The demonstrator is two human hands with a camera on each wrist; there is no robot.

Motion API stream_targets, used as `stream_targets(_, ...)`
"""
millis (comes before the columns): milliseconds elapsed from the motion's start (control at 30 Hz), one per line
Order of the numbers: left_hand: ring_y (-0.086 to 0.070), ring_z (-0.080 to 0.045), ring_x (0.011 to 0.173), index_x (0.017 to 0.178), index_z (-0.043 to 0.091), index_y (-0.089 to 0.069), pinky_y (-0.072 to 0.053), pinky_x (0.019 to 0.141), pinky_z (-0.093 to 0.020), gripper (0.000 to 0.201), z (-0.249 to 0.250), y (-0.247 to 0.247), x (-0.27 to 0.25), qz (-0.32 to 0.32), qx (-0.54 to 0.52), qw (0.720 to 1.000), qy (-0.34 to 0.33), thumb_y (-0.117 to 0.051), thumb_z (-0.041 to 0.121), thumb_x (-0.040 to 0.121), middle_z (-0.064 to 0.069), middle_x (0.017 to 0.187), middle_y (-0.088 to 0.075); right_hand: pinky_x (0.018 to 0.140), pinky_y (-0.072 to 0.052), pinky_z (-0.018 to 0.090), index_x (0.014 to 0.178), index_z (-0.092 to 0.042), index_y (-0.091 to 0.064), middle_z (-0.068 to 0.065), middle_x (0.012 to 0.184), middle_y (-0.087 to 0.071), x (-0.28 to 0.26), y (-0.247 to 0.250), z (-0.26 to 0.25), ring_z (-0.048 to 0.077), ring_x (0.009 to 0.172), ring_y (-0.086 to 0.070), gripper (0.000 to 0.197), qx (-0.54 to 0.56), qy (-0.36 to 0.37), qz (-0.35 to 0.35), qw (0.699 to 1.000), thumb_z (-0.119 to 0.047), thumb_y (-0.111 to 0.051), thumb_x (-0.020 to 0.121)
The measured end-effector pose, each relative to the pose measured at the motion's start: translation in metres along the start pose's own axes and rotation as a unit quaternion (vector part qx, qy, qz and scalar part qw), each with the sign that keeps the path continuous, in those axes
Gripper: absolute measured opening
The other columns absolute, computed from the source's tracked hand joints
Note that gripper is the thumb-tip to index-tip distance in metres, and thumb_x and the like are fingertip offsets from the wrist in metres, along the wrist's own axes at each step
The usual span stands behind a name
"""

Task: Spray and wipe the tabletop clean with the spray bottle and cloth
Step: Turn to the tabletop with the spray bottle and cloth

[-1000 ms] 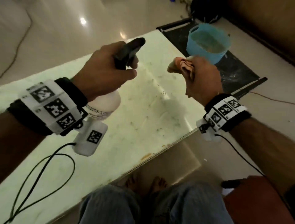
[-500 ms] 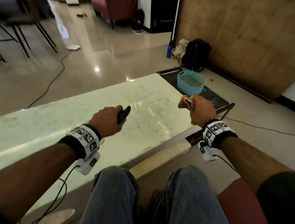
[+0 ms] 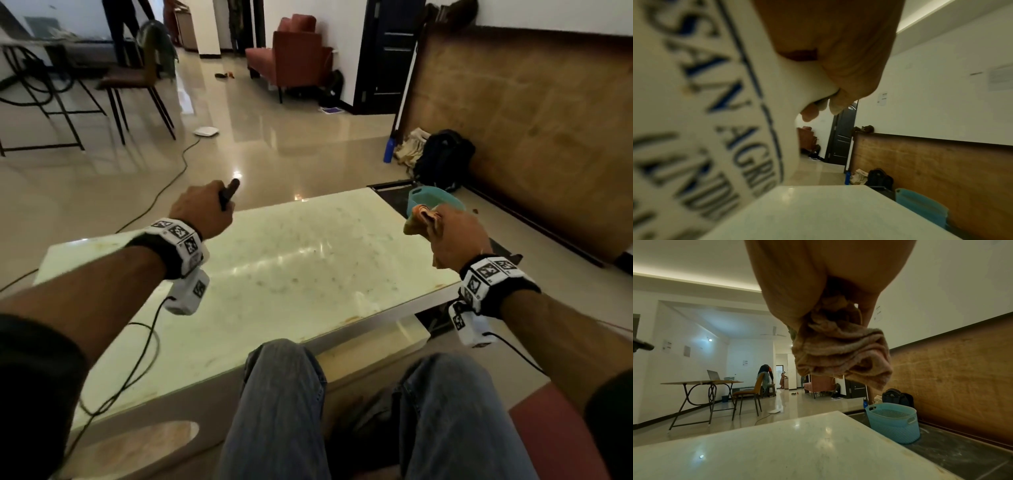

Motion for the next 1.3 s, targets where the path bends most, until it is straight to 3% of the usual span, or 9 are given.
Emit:
stream_targets(133,-0.060,-0.038,0.080,0.106,0.011,-0.061,-0.044,0.069,-0.038,0.019,-0.009,-0.011,-0.011,-0.045,0.014,0.999,-0.001,-0.057,0.027,0.095,-0.019,0.094,-0.066,0.069,-0.058,0.043,0.093,-0.021,-0.054,0.003,0.085,-0.065,0.003,-0.001,-0.014,0.025,0.072,-0.063,0.008,0.013,0.013,0.010,1.000,-0.019,-0.054,0.086)
stream_targets(267,-0.065,-0.044,0.099,0.108,0.012,-0.059,-0.048,0.076,-0.039,0.019,0.081,-0.057,-0.029,-0.131,-0.006,0.983,-0.129,-0.057,0.023,0.092,-0.020,0.107,-0.069,0.065,-0.058,0.040,0.095,-0.021,-0.054,0.002,0.084,-0.064,0.007,-0.010,-0.025,0.023,0.068,-0.063,0.006,0.013,0.019,0.000,1.000,-0.022,-0.052,0.089)
stream_targets(367,-0.064,-0.041,0.097,0.111,0.015,-0.058,-0.041,0.074,-0.036,0.022,0.163,-0.084,-0.035,-0.167,-0.018,0.969,-0.179,-0.054,0.021,0.091,-0.018,0.109,-0.068,0.062,-0.058,0.042,0.094,-0.021,-0.052,0.002,0.086,-0.063,0.011,-0.022,-0.027,0.023,0.068,-0.062,0.005,0.017,0.013,-0.014,1.000,-0.022,-0.053,0.089)
stream_targets(533,-0.065,-0.045,0.096,0.109,0.008,-0.061,-0.042,0.070,-0.040,0.020,0.222,-0.065,0.013,-0.101,-0.068,0.971,-0.204,-0.052,0.017,0.095,-0.024,0.107,-0.069,0.066,-0.058,0.044,0.093,-0.019,-0.051,0.003,0.084,-0.063,0.016,-0.032,-0.008,0.025,0.070,-0.061,0.007,0.025,-0.008,-0.024,0.999,-0.017,-0.054,0.087)
stream_targets(633,-0.063,-0.050,0.105,0.114,0.006,-0.063,-0.049,0.083,-0.046,0.025,0.183,-0.038,0.058,-0.053,-0.039,0.985,-0.156,-0.052,0.020,0.097,-0.029,0.114,-0.068,0.063,-0.058,0.042,0.092,-0.020,-0.050,0.003,0.082,-0.063,0.018,-0.035,0.006,0.025,0.065,-0.062,0.004,0.030,-0.020,-0.022,0.999,-0.020,-0.050,0.088)
stream_targets(800,-0.064,-0.051,0.091,0.093,0.012,-0.058,-0.053,0.079,-0.049,0.014,0.047,-0.003,0.085,-0.017,0.036,0.998,-0.053,-0.053,0.025,0.094,-0.030,0.099,-0.067,0.060,-0.051,0.034,0.098,-0.017,-0.051,0.002,0.083,-0.058,0.024,-0.041,0.011,0.023,0.065,-0.057,0.010,0.027,-0.012,-0.025,0.999,-0.017,-0.052,0.088)
stream_targets(1000,-0.065,-0.047,0.081,0.092,0.008,-0.061,-0.050,0.072,-0.047,0.015,-0.086,-0.006,-0.018,-0.060,0.075,0.995,0.014,-0.067,0.021,0.096,-0.027,0.084,-0.067,0.072,-0.054,0.042,0.102,-0.014,-0.052,0.011,0.097,-0.063,0.020,-0.063,-0.009,0.034,0.084,-0.061,0.015,0.041,0.005,-0.043,0.998,-0.018,-0.053,0.087)
stream_targets(1067,-0.065,-0.042,0.072,0.085,0.015,-0.059,-0.053,0.068,-0.047,0.015,-0.111,-0.013,-0.064,-0.071,0.075,0.994,0.030,-0.067,0.022,0.095,-0.019,0.074,-0.065,0.071,-0.053,0.042,0.102,-0.014,-0.051,0.012,0.097,-0.063,0.017,-0.074,-0.019,0.035,0.084,-0.061,0.015,0.048,0.010,-0.058,0.997,-0.019,-0.052,0.087)
stream_targets(1300,-0.064,-0.032,0.076,0.098,0.023,-0.060,-0.041,0.064,-0.035,0.010,-0.089,-0.060,-0.164,-0.167,0.048,0.985,0.005,-0.061,0.034,0.098,-0.002,0.079,-0.066,0.067,-0.050,0.038,0.102,-0.014,-0.051,0.012,0.094,-0.065,0.004,-0.090,-0.043,0.036,0.082,-0.062,0.016,0.076,0.011,-0.076,0.994,-0.017,-0.052,0.086)
Point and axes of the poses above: each hand's wrist, its own x-axis towards the middle knuckle, its own y-axis out of the back of the hand, z = x × y, the point moved 7 cm from there along x, towards the middle knuckle
